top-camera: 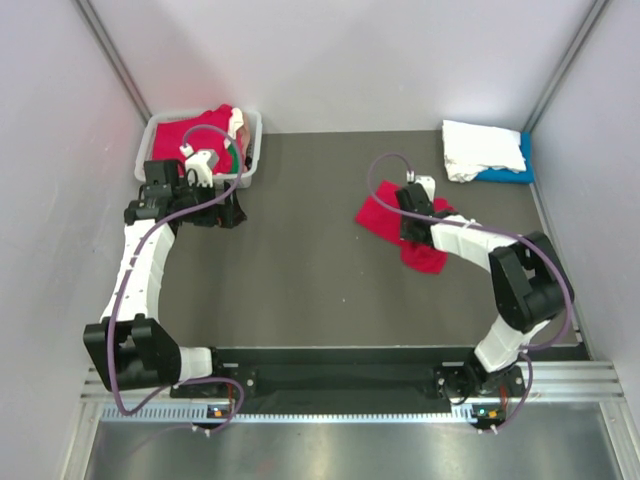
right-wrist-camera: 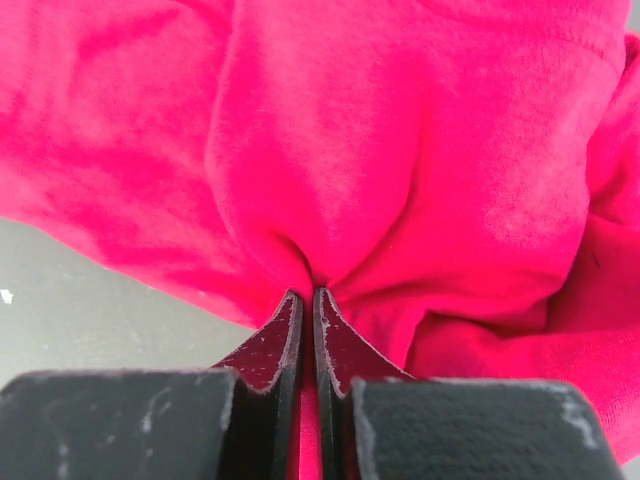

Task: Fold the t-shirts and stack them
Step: Flatten the tshirt out

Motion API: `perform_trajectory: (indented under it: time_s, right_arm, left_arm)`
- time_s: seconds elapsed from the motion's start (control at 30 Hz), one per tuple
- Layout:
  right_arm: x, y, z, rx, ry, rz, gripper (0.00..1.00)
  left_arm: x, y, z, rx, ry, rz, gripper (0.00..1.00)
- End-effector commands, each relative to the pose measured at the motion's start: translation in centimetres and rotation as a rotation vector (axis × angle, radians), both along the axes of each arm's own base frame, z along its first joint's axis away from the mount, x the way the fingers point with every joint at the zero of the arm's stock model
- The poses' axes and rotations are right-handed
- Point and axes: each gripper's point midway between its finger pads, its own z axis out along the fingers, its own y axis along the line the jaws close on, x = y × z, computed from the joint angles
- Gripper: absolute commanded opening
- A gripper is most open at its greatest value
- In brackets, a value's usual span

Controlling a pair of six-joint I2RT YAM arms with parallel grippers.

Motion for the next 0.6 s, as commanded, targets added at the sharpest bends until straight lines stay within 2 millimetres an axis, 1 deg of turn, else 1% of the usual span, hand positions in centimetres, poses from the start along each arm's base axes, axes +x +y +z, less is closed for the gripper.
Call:
perform_trajectory:
  time_s: [0.0, 0.03, 0.07, 0.1, 0.13, 0.17, 0.2, 0.23, 0.27, 0.3, 0.33, 0.37, 0.4, 0.43, 0.47, 0.53, 0.57]
  right_arm:
    - [2.4, 3.0, 6.0, 0.056, -0.150, 0.083, 0.00]
    - [2.5, 3.9, 7.0, 0.034, -0.170, 0.131, 0.00]
    - [2.2, 6.2, 7.9, 0.036, -0.182, 0.206, 0.00]
    - [3.0, 8.3, 10.7, 0.056, -0.232, 0.262, 0.00]
    - [3.2, 10.1, 11.2, 0.043, -0.228, 0.330, 0.00]
    - [1.7, 13.0, 11.2, 0.062, -0.171, 0.445, 0.00]
    - [2.7, 15.6, 15.4, 0.101, -0.235, 0.491, 0.00]
    - [2.6, 17.5, 14.8, 0.087, -0.198, 0.554, 0.00]
    - [1.5, 20.4, 15.6, 0.101, -0.191, 0.633, 0.00]
    - [1.4, 22.1, 19.1, 0.102, -0.233, 0.675, 0.00]
    - [1.3, 23.9, 18.6, 0.089, -0.216, 0.713, 0.00]
    - [-0.1, 26.4, 19.4, 0.093, -0.222, 0.773, 0.00]
    - [-0.7, 27.8, 22.8, 0.108, -0.269, 0.810, 0.00]
    - [-0.9, 29.6, 22.0, 0.099, -0.250, 0.849, 0.00]
    - [-2.5, 31.9, 25.9, 0.142, -0.324, 0.902, 0.00]
    - [-3.7, 33.3, 26.5, 0.130, -0.330, 0.945, 0.00]
    - [-4.6, 34.0, 27.8, 0.145, -0.359, 0.961, 0.00]
  left_arm:
    - [-0.4, -0.3, 1.6, 0.002, -0.054, -0.016, 0.98]
    - [-0.3, -0.3, 1.6, 0.000, -0.056, -0.016, 0.98]
    - [-0.3, -0.4, 1.4, -0.003, -0.053, -0.014, 0.98]
    - [-0.2, -0.4, 1.5, -0.010, -0.055, -0.009, 0.98]
    - [-0.1, -0.5, 1.4, -0.015, -0.053, -0.008, 0.98]
    - [-0.1, -0.5, 1.1, -0.019, -0.048, -0.005, 0.98]
    - [0.0, -0.5, 0.9, -0.029, -0.041, 0.002, 0.98]
    - [0.1, -0.5, 0.8, -0.033, -0.037, 0.007, 0.98]
    - [0.0, -0.6, 0.7, -0.038, -0.033, 0.010, 0.98]
    - [0.1, -0.6, 0.6, -0.045, -0.030, 0.014, 0.98]
    - [0.0, -0.5, 0.5, -0.045, -0.027, 0.017, 0.98]
    - [0.1, -0.5, 0.5, -0.040, -0.031, 0.024, 0.98]
    - [0.1, -0.3, 0.6, -0.042, -0.032, 0.038, 0.98]
    - [0.1, -0.2, 0.3, -0.039, -0.029, 0.046, 0.98]
    - [0.1, -0.1, 0.3, -0.037, -0.029, 0.050, 0.98]
    - [0.0, 0.0, -0.1, -0.041, -0.021, 0.057, 0.98]
    - [0.0, 0.0, -0.3, -0.048, -0.015, 0.061, 0.98]
